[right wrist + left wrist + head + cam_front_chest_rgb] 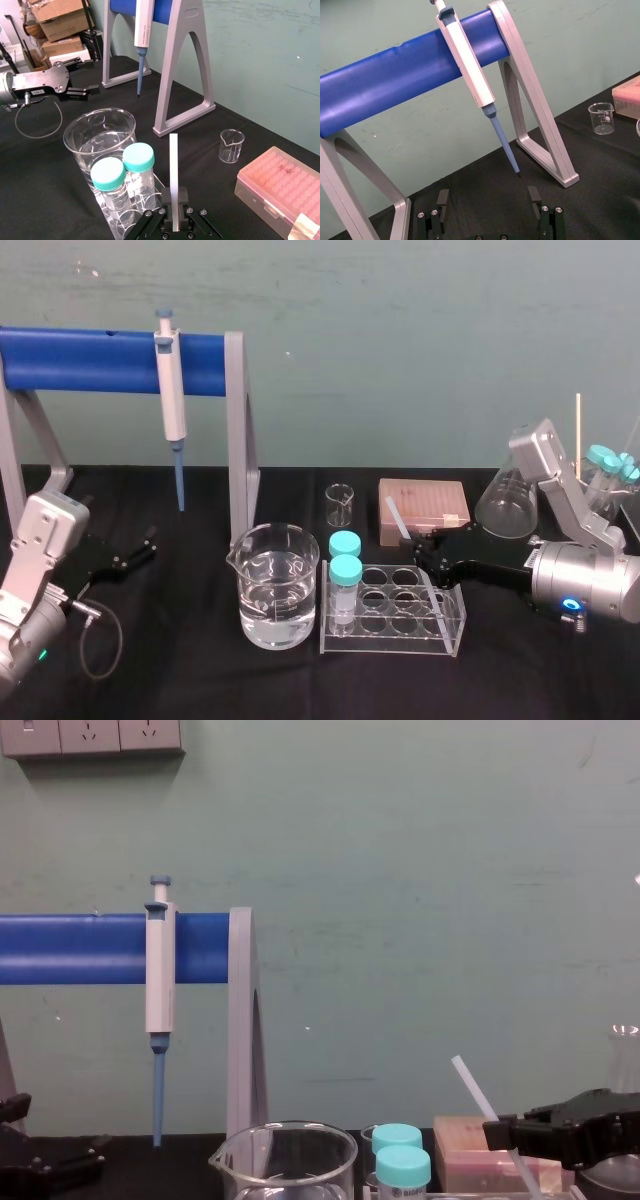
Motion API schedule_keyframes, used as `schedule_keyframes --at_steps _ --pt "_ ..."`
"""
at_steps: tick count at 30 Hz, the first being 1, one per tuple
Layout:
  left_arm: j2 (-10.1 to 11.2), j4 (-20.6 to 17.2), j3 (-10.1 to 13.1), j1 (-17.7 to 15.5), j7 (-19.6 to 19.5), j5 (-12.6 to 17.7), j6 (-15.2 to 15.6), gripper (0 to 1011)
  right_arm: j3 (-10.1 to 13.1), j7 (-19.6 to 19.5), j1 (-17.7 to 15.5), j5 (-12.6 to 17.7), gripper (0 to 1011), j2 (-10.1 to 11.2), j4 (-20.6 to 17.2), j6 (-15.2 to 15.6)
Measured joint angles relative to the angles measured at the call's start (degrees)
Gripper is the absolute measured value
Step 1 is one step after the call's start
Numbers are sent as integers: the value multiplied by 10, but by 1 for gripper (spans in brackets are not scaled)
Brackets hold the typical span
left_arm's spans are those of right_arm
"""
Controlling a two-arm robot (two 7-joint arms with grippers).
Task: Pick up the stirring rod with one hand, then place it down.
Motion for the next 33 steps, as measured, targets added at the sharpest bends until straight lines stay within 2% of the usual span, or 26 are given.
schedule_keyframes --at_steps 5,9,11,19,26,33 --pt "0 0 0 0 0 0 0 1000 7 -4 -8 4 65 -1 -4 -8" --pt "0 0 0 0 0 0 0 1000 19 -10 -21 9 65 -3 -9 -27" --pt "0 0 0 0 0 0 0 1000 30 -14 -35 13 65 -4 -15 -49" --pt "0 0 0 0 0 0 0 1000 56 -13 -72 27 65 -7 -28 -104" --pt "0 0 0 0 0 0 0 1000 74 -12 -109 10 65 -5 -40 -171" --pt "0 0 0 0 0 0 0 1000 97 -12 -138 11 65 -13 -46 -214"
